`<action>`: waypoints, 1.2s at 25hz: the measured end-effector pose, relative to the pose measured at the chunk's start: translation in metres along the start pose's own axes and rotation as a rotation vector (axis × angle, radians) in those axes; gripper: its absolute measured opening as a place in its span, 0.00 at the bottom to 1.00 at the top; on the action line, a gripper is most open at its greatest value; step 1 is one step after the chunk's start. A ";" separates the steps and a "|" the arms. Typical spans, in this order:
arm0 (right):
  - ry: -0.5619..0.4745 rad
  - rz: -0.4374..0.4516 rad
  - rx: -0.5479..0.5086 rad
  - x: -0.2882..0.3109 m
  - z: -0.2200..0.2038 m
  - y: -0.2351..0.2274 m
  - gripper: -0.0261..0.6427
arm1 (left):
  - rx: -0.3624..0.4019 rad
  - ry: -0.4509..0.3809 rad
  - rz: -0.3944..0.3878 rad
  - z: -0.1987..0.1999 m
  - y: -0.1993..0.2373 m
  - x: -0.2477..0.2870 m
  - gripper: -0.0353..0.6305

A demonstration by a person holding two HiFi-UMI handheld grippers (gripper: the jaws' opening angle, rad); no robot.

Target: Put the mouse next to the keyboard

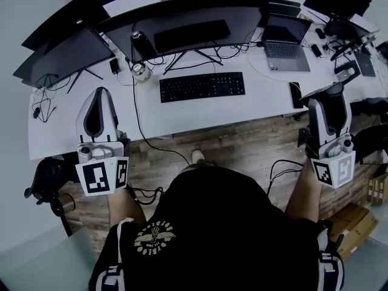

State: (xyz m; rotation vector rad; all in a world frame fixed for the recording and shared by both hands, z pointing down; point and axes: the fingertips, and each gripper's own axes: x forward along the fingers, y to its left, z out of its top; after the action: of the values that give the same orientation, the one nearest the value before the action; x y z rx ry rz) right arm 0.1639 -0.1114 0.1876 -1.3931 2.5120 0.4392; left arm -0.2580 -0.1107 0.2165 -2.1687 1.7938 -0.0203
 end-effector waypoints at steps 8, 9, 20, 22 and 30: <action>0.013 -0.023 -0.056 0.018 0.008 0.021 0.47 | -0.037 -0.034 -0.063 -0.016 0.018 0.025 0.06; 0.017 -0.021 -0.059 0.017 0.009 0.024 0.47 | -0.044 -0.035 -0.073 -0.017 0.017 0.026 0.06; 0.041 -0.025 -0.059 0.035 -0.008 0.021 0.47 | -0.026 -0.002 -0.064 -0.032 0.028 0.034 0.06; 0.040 -0.021 -0.054 0.039 -0.014 0.018 0.47 | -0.021 0.000 -0.046 -0.034 0.032 0.036 0.06; 0.040 0.002 0.003 0.064 -0.037 0.002 0.47 | 0.006 0.024 -0.008 -0.040 0.043 0.058 0.06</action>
State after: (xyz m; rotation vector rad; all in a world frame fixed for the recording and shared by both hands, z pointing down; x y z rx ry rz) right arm 0.1270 -0.1746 0.2001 -1.4117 2.5449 0.4124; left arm -0.2959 -0.1825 0.2320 -2.1802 1.7956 -0.0542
